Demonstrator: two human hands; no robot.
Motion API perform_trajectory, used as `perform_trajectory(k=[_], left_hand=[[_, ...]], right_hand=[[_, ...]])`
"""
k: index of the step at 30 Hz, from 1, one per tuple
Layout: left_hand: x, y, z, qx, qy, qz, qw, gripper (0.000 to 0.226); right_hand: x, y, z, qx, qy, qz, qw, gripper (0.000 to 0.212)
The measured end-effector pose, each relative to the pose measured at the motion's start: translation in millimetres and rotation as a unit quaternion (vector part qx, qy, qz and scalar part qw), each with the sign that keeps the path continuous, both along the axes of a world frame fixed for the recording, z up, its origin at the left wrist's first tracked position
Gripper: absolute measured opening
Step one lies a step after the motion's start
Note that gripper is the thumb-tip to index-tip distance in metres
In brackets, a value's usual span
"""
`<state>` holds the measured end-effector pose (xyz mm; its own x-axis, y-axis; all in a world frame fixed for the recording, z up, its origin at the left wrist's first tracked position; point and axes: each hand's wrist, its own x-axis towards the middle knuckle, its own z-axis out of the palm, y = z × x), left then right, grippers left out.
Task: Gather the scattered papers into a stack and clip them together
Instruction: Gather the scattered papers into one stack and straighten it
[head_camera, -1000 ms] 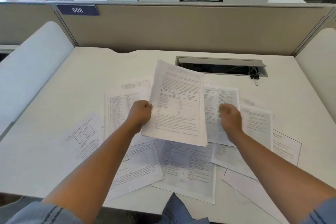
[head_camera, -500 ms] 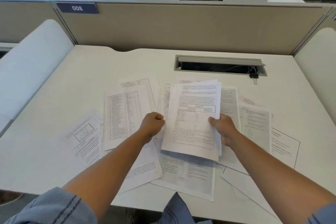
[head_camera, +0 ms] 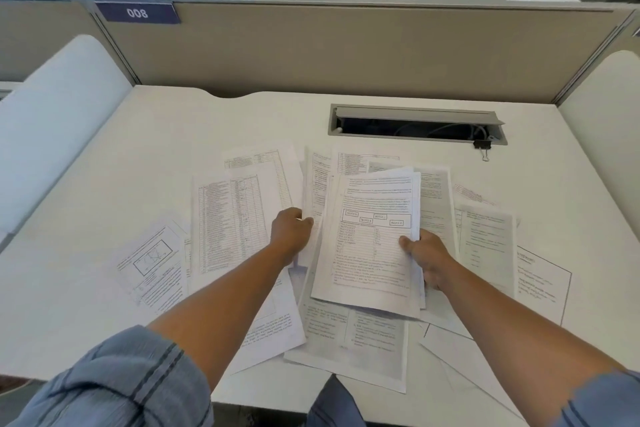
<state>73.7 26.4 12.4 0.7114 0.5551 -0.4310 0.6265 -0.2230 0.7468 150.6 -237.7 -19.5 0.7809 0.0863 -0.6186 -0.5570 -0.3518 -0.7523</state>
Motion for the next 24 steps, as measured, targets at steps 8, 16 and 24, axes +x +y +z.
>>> perform_trajectory(k=[8,16,24], left_hand=[[4.7,4.8,51.6,0.162,-0.066,0.005,0.985,0.019],[-4.3,23.4,113.7,0.157,-0.206,0.014,0.966,0.018],[-11.5,41.3,93.1,-0.065,-0.16,0.073,0.982,0.024]], right_hand=[[0.3,-1.8,-0.4,0.019,0.013,-0.018,1.0,0.033],[-3.4,5.1,4.3,0.014,-0.006,-0.05,0.999,0.032],[-1.8,18.6,23.7,0.03,-0.036,-0.044,0.998,0.031]])
